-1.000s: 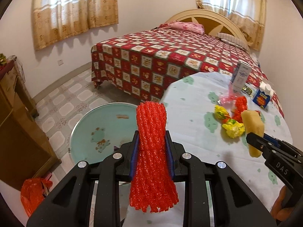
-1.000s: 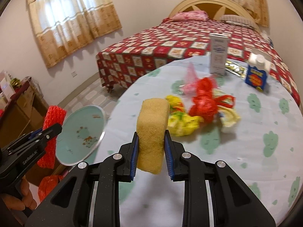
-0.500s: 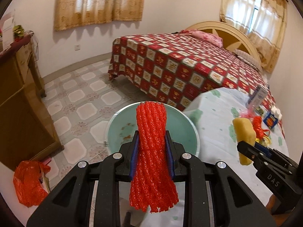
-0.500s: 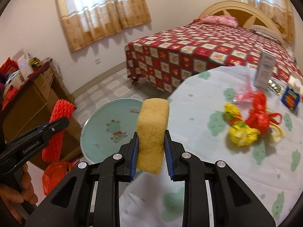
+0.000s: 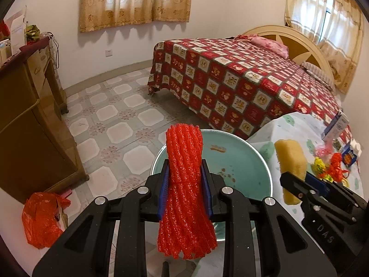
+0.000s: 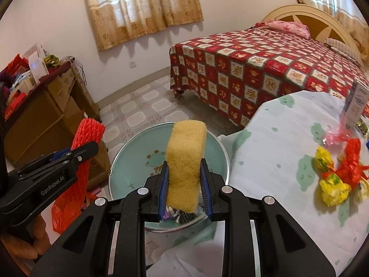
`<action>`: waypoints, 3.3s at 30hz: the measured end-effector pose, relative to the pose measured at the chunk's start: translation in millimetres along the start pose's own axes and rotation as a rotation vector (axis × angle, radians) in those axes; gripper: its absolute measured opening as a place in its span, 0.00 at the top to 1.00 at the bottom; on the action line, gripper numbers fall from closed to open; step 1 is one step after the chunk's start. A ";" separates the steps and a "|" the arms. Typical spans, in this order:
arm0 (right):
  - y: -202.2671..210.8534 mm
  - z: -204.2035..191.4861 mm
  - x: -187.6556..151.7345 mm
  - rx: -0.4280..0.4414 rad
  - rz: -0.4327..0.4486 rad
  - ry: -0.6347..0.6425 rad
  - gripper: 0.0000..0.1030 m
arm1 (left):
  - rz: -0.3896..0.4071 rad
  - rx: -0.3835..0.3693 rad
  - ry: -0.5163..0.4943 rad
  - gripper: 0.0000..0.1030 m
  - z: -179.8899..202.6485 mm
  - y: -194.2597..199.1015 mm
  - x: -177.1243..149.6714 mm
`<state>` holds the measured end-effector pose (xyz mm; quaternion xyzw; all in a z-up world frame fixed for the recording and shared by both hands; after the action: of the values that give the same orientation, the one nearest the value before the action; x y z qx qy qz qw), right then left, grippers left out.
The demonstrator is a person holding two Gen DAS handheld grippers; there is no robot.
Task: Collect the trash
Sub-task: 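Carry the mesh net and sponge over the bin and open both tools, then move both open tools back over the table toward the plastic bags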
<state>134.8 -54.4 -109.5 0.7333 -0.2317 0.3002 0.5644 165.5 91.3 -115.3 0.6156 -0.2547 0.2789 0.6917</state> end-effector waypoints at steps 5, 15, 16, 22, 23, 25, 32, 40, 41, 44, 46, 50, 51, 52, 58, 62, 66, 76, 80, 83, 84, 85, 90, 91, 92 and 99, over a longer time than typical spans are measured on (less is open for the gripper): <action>-24.6 -0.6 0.8 0.006 -0.044 0.005 0.75 | -0.018 0.015 -0.010 0.76 2.0 -15.9 0.2; -63.4 6.1 -6.3 0.033 -0.129 -0.002 0.74 | -0.063 0.026 -0.025 0.76 7.4 -44.4 -2.8; -66.0 6.7 -7.0 0.037 -0.136 -0.006 0.73 | -0.067 0.026 -0.026 0.76 8.3 -47.0 -3.1; -73.4 13.0 -7.8 0.059 -0.142 -0.035 0.61 | -0.080 0.040 -0.032 0.76 8.2 -57.3 -4.1; -72.4 14.9 -7.3 0.064 -0.135 -0.041 0.59 | -0.084 0.040 -0.029 0.76 7.7 -59.0 -4.5; -70.7 16.6 -6.6 0.061 -0.125 -0.043 0.57 | -0.089 0.042 -0.029 0.76 7.4 -61.4 -5.6; -47.1 27.6 -1.6 -0.027 -0.053 -0.046 0.57 | -0.101 0.049 -0.043 0.74 11.9 -69.3 -8.8; -27.8 48.6 -2.5 -0.088 -0.015 -0.082 0.55 | -0.057 0.110 -0.073 0.42 14.9 -61.1 -5.8; -25.8 50.6 -3.3 -0.090 -0.014 -0.087 0.53 | -0.049 0.112 -0.078 0.41 15.7 -58.3 -4.5; -18.6 55.9 -3.3 -0.098 -0.007 -0.099 0.50 | -0.032 0.135 -0.074 0.30 15.1 -50.7 -3.1; -9.8 60.9 -4.4 -0.105 0.007 -0.112 0.49 | -0.023 0.140 -0.076 0.29 16.6 -44.8 -3.4; 7.0 67.6 -6.6 -0.116 0.032 -0.128 0.47 | -0.002 0.159 -0.078 0.20 18.9 -33.3 -4.0; 10.4 68.2 -7.5 -0.119 0.037 -0.131 0.47 | 0.003 0.162 -0.079 0.20 20.4 -30.0 -4.2; 15.2 69.5 -8.6 -0.123 0.043 -0.135 0.47 | 0.008 0.162 -0.080 0.20 21.7 -26.0 -3.9; 40.0 82.1 -18.9 -0.146 0.067 -0.153 0.46 | 0.034 0.159 -0.083 0.12 31.3 -4.6 -5.5; 56.4 102.3 -34.5 -0.179 0.070 -0.184 0.44 | 0.019 0.126 -0.089 0.08 41.9 2.4 -15.9; 70.6 126.2 -52.7 -0.219 0.066 -0.226 0.44 | -0.009 0.093 -0.119 0.07 60.4 5.0 -34.0; 113.6 206.7 -97.2 -0.343 0.067 -0.329 0.44 | -0.071 -0.010 -0.203 0.07 117.9 1.8 -68.5; 125.7 238.0 -107.6 -0.386 0.066 -0.355 0.44 | -0.083 -0.051 -0.230 0.07 139.0 0.1 -74.5; 131.5 253.6 -109.3 -0.401 0.073 -0.374 0.44 | -0.083 -0.077 -0.254 0.08 158.2 -1.6 -75.4; 134.4 259.0 -109.8 -0.405 0.077 -0.377 0.44 | -0.085 -0.088 -0.258 0.08 165.1 -2.5 -74.9; 136.5 263.7 -110.0 -0.409 0.079 -0.377 0.44 | -0.087 -0.101 -0.262 0.08 171.5 -3.6 -74.2; 147.3 281.6 -111.7 -0.427 0.080 -0.369 0.45 | -0.087 -0.179 -0.291 0.09 220.7 -10.3 -69.8; 149.2 285.3 -112.7 -0.427 0.080 -0.372 0.45 | -0.082 -0.192 -0.302 0.09 234.2 -12.3 -69.1; 150.7 287.6 -112.8 -0.428 0.081 -0.374 0.45 | -0.079 -0.200 -0.308 0.09 242.4 -14.0 -69.3; 158.3 305.9 -117.9 -0.421 0.090 -0.405 0.45 | -0.130 -0.274 -0.271 0.11 300.4 -41.1 -73.2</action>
<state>-2.0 -390.5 -139.2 0.6341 -0.4291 0.1176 0.6324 139.2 -216.0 -161.6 0.5628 -0.3405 0.1109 0.7450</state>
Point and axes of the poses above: each gripper's, at about its wrist camera, not at the fingertips, and y roughly against the way its jaws point, z to its right, x to its top, the point moved 5 cm from there along -y, roughly the way its jaws point, and after that the axes turned 1 degree about y, right-handed, at the moved point
